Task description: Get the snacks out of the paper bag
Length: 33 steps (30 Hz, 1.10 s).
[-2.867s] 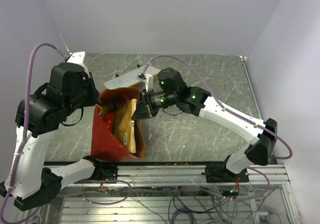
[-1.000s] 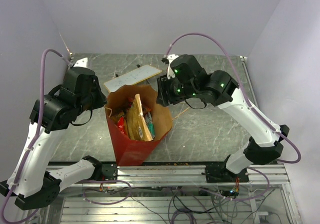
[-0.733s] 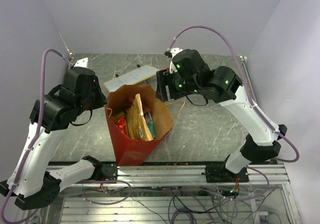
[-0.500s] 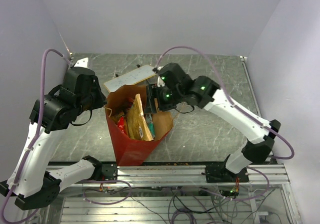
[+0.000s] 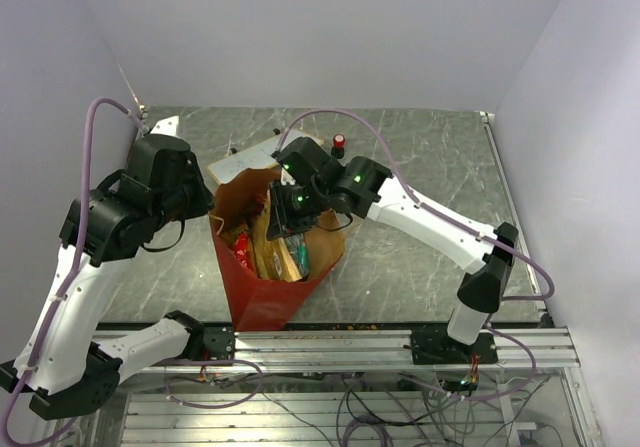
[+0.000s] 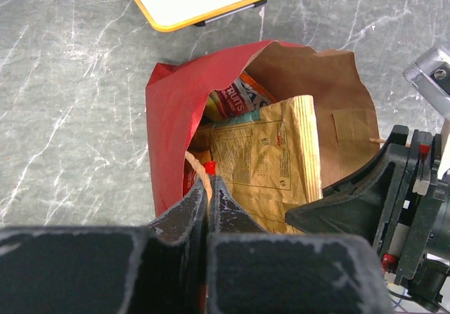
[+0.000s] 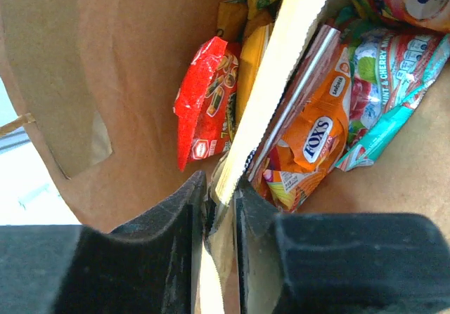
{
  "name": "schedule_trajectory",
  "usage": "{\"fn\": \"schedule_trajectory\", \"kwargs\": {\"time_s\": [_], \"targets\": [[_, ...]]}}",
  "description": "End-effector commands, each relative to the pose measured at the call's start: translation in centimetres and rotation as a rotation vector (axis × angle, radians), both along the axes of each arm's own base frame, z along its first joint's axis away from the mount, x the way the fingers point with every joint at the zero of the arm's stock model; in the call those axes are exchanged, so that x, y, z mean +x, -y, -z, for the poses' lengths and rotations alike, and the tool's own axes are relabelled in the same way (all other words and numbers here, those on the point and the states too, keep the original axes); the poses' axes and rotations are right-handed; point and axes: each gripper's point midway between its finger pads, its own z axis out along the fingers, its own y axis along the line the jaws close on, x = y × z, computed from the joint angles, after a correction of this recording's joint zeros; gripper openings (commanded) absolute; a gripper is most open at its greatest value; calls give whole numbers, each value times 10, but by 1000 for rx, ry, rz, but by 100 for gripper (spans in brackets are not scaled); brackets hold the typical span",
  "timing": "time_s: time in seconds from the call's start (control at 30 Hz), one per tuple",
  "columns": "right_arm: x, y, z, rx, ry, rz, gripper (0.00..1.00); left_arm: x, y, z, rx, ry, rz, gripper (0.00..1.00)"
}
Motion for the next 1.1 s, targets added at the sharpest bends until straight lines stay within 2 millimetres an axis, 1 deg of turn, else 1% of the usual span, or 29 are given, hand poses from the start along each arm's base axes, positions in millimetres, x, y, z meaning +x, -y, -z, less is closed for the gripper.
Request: {"fn": "schedule_trajectory", "kwargs": {"time_s": [0.0, 0.03, 0.1, 0.13, 0.2, 0.27, 0.33, 0.47, 0.53, 0.63, 0.8, 0.9, 1.07], "targets": [[2, -1, -7, -20, 16, 22, 20, 5, 4, -14, -41, 67, 11, 7], [3, 0, -6, -32, 16, 28, 17, 5, 5, -13, -43, 66, 11, 7], [5, 2, -5, -53, 21, 37, 5, 5, 6, -12, -49, 66, 13, 7], [7, 2, -7, -58, 30, 39, 1, 5, 6, -12, -52, 65, 15, 7], [10, 1, -19, -43, 60, 43, 0, 5, 7, -12, -54, 66, 15, 7], [13, -4, -42, 18, 101, 41, 0, 6, 6, -12, -48, 66, 16, 7], [15, -9, -69, 102, 137, 41, 0, 6, 6, -10, -45, 60, 12, 7], [13, -18, -132, 316, 215, 39, 0, 9, 9, -10, -49, 64, 17, 7], [14, -16, -151, 380, 246, 53, 0, 10, 8, -11, -50, 63, 11, 7], [17, -11, -171, 421, 291, 80, 0, 9, 10, -13, -61, 64, 14, 7], [19, -6, -189, 447, 321, 98, 0, 8, 8, -11, -55, 65, 6, 7], [16, 3, -211, 494, 360, 97, 0, 9, 8, -8, -43, 51, 13, 7], [13, 24, -252, 595, 495, 106, 0, 6, 1, -11, -34, 66, -8, 7]]}}
